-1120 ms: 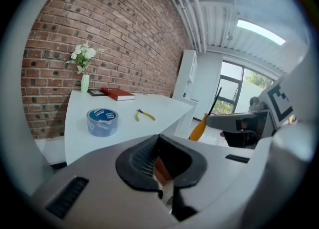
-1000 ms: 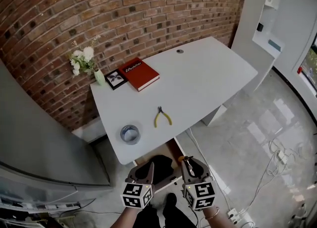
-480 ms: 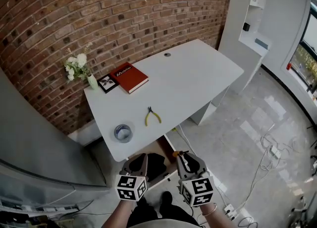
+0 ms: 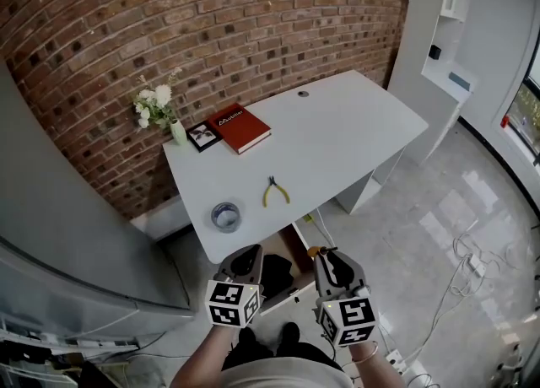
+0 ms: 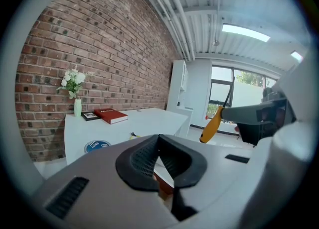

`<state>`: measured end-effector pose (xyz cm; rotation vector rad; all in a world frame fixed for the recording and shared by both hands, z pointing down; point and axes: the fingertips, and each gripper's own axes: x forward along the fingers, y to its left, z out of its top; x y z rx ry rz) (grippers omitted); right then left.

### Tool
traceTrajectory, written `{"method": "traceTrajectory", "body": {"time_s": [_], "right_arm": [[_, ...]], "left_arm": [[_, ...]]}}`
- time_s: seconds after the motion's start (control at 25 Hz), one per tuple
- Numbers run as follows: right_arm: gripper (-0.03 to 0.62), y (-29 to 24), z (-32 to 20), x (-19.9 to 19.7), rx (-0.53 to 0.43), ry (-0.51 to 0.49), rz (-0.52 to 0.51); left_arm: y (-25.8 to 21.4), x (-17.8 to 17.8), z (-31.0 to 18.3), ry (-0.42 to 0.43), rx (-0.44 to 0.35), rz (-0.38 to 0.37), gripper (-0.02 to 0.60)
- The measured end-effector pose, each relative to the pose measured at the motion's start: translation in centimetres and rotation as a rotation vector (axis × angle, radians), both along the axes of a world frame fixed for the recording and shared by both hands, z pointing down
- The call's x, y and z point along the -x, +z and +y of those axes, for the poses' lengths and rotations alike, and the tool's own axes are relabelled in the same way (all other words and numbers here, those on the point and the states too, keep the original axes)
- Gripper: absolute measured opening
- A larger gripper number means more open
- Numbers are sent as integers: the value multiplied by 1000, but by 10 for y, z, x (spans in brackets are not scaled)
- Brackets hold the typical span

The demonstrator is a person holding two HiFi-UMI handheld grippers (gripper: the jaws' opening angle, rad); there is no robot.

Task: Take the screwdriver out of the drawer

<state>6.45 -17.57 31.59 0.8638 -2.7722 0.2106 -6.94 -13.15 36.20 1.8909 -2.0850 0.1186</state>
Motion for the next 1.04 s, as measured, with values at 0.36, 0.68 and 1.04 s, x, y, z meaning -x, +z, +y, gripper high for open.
{"method": "traceTrajectory", "body": {"time_s": [0.36, 0.68, 1.04], "right_arm": [[72, -12, 5, -4, -21, -6, -25], [72, -14, 5, -13, -16, -14, -44], [72, -14, -1, -24, -7, -7, -49]], "left_arm": [[-6, -1, 9, -14, -4, -21, -8], [-6, -8, 13, -29, -4, -30, -8], [-5, -18, 6, -26, 12, -50, -8]]}}
